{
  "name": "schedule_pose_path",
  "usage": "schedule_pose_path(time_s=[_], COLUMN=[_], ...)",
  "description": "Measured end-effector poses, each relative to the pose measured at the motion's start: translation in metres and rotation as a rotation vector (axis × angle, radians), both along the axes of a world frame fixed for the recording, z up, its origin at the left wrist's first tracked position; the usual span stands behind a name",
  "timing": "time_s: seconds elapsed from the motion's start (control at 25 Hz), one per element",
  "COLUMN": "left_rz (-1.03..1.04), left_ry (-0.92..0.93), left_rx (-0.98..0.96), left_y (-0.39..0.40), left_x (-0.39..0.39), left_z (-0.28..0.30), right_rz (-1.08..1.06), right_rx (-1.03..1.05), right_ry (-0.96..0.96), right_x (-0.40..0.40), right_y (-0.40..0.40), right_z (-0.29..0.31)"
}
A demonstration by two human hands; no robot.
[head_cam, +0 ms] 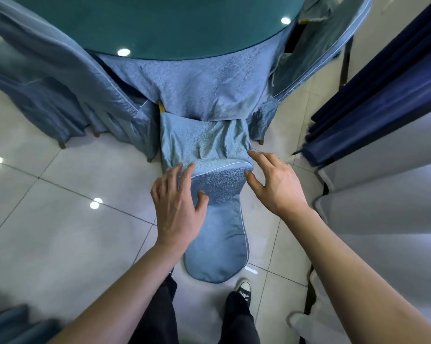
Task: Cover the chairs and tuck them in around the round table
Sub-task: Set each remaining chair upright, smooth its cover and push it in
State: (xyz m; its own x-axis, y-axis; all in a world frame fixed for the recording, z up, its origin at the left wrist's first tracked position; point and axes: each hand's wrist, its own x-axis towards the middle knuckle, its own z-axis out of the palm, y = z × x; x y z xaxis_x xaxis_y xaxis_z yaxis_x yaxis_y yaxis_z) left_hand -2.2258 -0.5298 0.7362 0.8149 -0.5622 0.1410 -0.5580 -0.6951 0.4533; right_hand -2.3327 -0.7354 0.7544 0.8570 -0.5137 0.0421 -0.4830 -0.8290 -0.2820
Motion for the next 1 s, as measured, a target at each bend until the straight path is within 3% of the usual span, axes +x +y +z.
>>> schedule_pose_path(time_s=[0.4,0.72,1.0], left_rz=[0.25,0.229,0.157], left_ry=[-0.018,-0.001,0.058], left_rx=[0.068,0.042,0.112], left_y=[-0.009,-0.009,0.008], left_x=[-0.112,-0.139,-0.142], left_z=[-0.069,-0.163,-0.289], right_rz=[0.177,0.124,0.019], right_rx=[0.12,0.197,0.217], right_ry=[-0.083,-0.176,-0.158], right_x=[-0.075,-0.111,-0.13], right_y=[-0.046,-0.035,-0.019], right_z=[-0.082,-0.194,-0.33])
